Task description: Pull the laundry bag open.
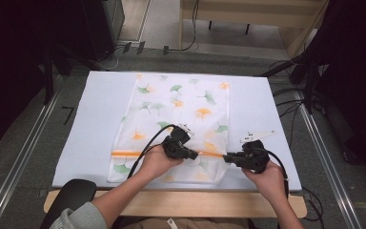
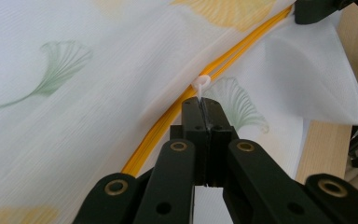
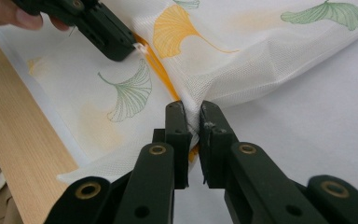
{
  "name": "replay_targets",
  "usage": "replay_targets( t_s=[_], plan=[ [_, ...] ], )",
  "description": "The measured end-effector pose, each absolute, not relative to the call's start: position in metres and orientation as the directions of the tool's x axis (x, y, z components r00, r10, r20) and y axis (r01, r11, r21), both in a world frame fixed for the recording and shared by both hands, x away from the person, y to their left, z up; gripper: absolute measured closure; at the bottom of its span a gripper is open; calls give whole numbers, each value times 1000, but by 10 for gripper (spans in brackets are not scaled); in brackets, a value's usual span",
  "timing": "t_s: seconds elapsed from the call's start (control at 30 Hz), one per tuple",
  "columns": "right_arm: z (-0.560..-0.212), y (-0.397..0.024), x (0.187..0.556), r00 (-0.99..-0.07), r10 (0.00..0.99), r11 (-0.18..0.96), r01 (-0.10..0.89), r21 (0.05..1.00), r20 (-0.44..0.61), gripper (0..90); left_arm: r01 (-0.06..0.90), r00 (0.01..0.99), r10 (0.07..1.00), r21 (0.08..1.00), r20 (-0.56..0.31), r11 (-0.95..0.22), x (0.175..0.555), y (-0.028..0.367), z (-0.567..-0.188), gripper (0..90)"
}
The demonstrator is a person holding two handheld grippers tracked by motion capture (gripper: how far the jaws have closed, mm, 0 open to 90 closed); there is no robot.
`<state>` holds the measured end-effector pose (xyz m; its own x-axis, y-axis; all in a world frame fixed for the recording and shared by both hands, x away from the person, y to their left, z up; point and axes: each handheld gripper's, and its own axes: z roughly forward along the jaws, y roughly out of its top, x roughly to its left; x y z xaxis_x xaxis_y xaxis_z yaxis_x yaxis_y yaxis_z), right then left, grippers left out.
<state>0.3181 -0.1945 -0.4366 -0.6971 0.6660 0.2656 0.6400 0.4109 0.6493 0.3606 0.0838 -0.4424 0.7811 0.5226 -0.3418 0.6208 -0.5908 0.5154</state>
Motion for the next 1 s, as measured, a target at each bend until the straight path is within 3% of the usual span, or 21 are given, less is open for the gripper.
replay_targets(
  t_s=[1.0],
  plan=[
    [-437, -197, 319, -694, 666, 411, 647, 642, 273, 853, 654, 755, 540, 501, -372, -567, 362, 99, -447, 900]
  ],
)
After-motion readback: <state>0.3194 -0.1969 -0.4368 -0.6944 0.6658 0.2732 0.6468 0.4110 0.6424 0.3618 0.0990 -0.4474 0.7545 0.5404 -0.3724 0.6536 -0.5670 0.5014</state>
